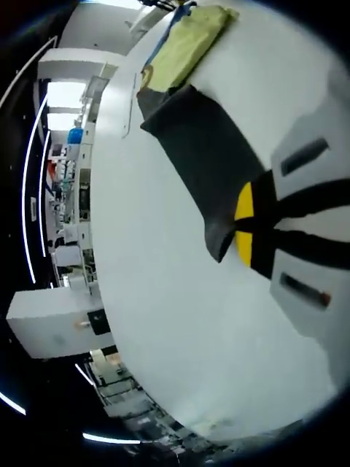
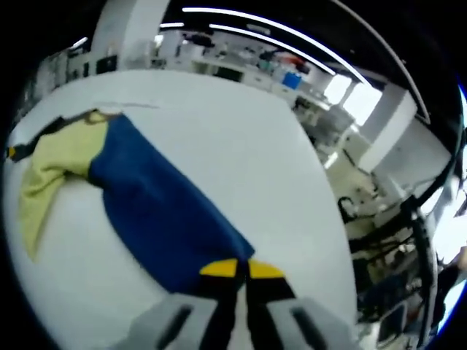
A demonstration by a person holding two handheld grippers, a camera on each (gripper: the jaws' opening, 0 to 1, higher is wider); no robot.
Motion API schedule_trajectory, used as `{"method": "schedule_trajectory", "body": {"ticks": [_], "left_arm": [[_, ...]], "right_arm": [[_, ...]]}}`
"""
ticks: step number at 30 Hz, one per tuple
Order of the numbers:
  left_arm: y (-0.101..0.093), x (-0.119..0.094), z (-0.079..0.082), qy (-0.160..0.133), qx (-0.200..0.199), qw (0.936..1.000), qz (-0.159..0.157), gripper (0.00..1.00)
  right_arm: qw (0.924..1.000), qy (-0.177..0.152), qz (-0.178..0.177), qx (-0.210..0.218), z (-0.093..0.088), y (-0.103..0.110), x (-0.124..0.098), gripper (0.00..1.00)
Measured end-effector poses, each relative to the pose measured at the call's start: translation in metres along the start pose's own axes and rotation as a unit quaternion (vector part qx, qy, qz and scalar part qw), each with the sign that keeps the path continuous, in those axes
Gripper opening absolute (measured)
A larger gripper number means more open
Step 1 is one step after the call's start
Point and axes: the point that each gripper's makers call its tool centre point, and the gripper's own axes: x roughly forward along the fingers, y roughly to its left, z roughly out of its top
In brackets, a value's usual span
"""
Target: Fold the garment on the visible template until the final outline fits inside the template.
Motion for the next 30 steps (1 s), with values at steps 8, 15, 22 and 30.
{"method": "schedule_trajectory", "body": {"ticks": [8,15,22,30], "left_arm": [[0.024,-0.002,0.0,0.006,0.015,0.9996,0.025,0.0],[0.036,0.005,0.002,0.012,0.023,0.999,0.036,0.03],[0.02,-0.001,0.003,0.008,0.028,0.9995,0.015,0.33],[-0.023,-0.02,0.017,-0.037,0.039,0.997,-0.056,0.61]], "right_arm": [[0.9998,0.003,-0.008,-0.017,0.003,-0.009,0.008,0.0],[0.9998,0.002,-0.01,-0.02,0.005,-0.015,0.016,0.0],[0.9996,0.015,0.0,0.022,-0.001,-0.011,0.012,0.15],[0.9928,0.005,0.067,0.099,0.006,0.013,0.0,0.48]]}}
